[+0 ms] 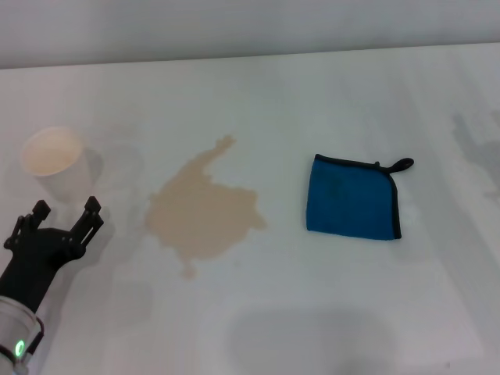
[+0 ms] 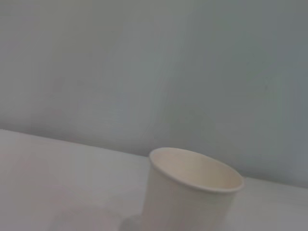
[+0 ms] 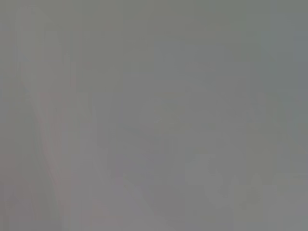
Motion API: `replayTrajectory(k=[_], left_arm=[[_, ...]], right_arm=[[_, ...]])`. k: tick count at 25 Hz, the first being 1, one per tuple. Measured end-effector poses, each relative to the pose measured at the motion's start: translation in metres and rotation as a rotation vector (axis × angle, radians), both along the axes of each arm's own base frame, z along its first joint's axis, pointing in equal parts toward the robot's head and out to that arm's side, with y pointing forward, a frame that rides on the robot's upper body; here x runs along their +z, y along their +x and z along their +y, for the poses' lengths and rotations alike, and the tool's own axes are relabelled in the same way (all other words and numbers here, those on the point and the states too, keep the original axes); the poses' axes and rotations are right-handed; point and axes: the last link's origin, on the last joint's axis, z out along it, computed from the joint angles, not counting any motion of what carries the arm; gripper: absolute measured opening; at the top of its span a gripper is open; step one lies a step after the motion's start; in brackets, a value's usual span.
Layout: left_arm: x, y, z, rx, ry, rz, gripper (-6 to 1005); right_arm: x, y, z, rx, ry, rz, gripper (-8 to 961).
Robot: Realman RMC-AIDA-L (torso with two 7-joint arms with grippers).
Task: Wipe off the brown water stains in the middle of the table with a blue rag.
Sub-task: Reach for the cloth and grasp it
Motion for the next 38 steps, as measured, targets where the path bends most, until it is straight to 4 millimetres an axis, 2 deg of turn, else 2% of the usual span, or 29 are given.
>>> replayTrajectory(k=[5, 12, 16, 23, 31, 38], left_arm=[[0.001, 0.004, -0.012, 0.002, 0.030, -0.076, 893], [-0.001, 0.010, -0.027, -0.030, 0.030, -0.132, 893], [0.008, 0.007, -0.033, -0.030, 0.087, -0.159, 893], [0.021, -0.005, -0.032, 0.003, 0.128, -0.180, 893], [0.032, -0.016, -0.026, 0.049, 0.183, -0.179, 892], [0.043, -0.027, -0.024, 0.093, 0.224, -0.200, 887]], right_arm=[[0.007, -0.008, 0.010, 0.092, -0.091, 0.065, 798], [0.018, -0.030, 0.033, 0.225, -0.265, 0.076, 797], [0.021, -0.045, 0.053, 0.268, -0.461, 0.001, 797], [0.027, -0.084, 0.089, 0.338, -0.737, -0.113, 796], [0.021, -0.115, 0.129, 0.242, -0.902, -0.242, 796], [0.021, -0.131, 0.146, 0.183, -0.967, -0.274, 795]])
